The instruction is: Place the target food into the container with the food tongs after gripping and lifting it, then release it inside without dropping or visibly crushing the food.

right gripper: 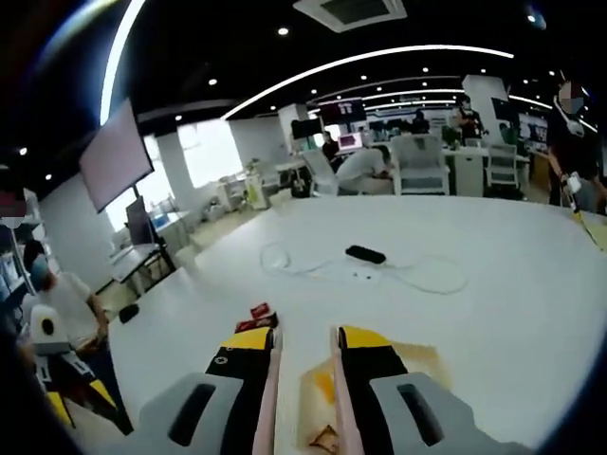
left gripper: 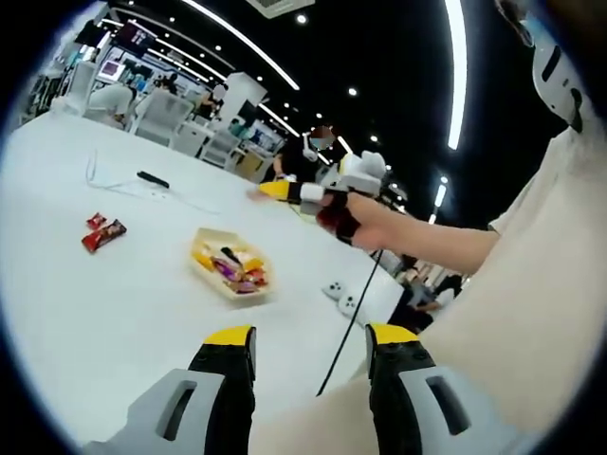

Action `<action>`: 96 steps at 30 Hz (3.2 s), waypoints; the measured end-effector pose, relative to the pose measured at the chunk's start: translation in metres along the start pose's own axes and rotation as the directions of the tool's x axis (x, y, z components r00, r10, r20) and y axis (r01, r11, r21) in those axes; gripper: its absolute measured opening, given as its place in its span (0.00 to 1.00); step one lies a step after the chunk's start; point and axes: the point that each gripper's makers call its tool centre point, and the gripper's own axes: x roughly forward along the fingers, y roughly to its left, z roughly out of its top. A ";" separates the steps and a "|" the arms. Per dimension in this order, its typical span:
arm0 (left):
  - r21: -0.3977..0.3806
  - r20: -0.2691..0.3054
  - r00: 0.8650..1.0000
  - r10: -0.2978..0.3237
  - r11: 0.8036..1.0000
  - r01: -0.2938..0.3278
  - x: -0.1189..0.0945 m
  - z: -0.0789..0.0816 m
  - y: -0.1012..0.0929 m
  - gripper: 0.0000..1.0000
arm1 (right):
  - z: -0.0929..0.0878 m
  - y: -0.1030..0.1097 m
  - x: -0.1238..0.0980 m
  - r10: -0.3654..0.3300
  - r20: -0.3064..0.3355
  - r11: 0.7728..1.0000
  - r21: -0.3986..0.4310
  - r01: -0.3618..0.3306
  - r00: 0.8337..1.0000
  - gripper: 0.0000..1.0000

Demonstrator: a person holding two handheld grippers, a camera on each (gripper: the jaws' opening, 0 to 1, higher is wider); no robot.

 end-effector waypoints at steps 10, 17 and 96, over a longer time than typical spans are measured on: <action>-0.015 0.050 0.998 0.042 0.999 -0.042 -0.008 0.004 0.005 0.45 | 0.006 0.028 0.026 0.082 -0.045 0.995 -0.052 -0.084 0.996 0.27; -0.035 0.066 0.995 0.068 0.997 -0.066 -0.018 0.002 0.010 0.45 | 0.006 0.053 0.047 0.140 -0.088 0.988 -0.057 -0.146 0.986 0.27; -0.204 0.167 0.952 0.257 0.954 -0.222 -0.091 0.008 0.091 0.44 | -0.034 0.122 0.199 0.189 -0.349 0.927 -0.244 -0.284 0.918 0.28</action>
